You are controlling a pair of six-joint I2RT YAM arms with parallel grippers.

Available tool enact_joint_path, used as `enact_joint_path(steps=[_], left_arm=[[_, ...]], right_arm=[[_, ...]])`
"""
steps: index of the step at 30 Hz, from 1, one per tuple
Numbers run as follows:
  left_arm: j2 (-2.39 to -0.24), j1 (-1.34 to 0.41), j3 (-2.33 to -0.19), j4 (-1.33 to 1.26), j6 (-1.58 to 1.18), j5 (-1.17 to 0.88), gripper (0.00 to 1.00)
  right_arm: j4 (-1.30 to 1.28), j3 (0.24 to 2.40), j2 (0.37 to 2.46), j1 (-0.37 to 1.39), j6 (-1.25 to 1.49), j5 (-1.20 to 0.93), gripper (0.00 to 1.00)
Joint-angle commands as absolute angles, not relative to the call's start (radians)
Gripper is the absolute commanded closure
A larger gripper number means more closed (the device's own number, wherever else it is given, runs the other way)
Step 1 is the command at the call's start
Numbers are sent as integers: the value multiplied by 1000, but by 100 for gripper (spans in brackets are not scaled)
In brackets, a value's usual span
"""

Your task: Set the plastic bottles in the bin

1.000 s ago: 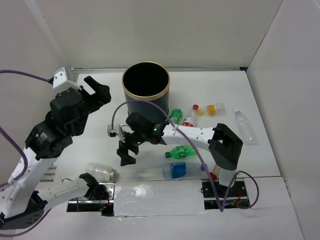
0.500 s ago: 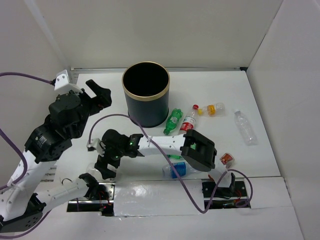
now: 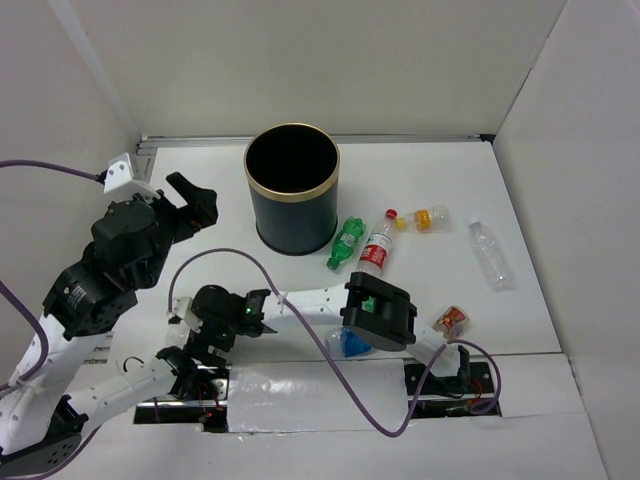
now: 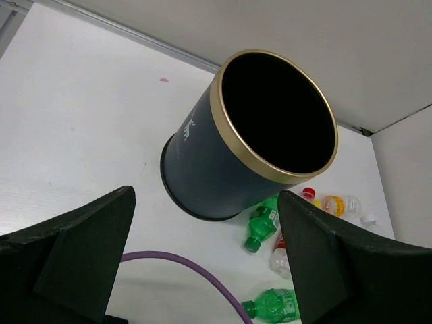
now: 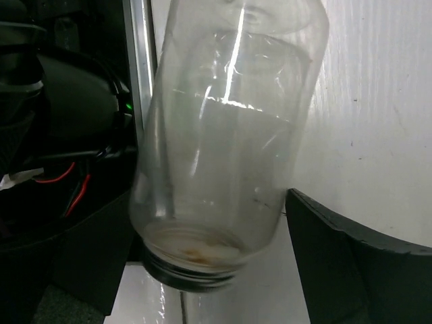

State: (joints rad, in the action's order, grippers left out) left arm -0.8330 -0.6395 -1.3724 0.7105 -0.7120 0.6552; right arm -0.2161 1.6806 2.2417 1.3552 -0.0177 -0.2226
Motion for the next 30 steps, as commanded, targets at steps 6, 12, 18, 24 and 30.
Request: enact_joint_path(steps=[6,12,18,24,30], left_arm=[[-792,-635,-1344,699,-742,624,1],[-726,-635,-1312,535,-670,491,1],[-661,-635,-1266,290,-580,342,1],[-672,-635,-1299,178,-554,203,1],[-655,-635,-1243,2,-554,28,2]], right_arm=[[-176,1643,2208,1355,-78,-164,54],[-238,1643,2063,1299,-190,-164,98],[-296,1690,1876,1165,-288,-234,100],[-285,1701,1730,1039,-333,-258,100],[-201,1738,1666,908,-314,-235,100]])
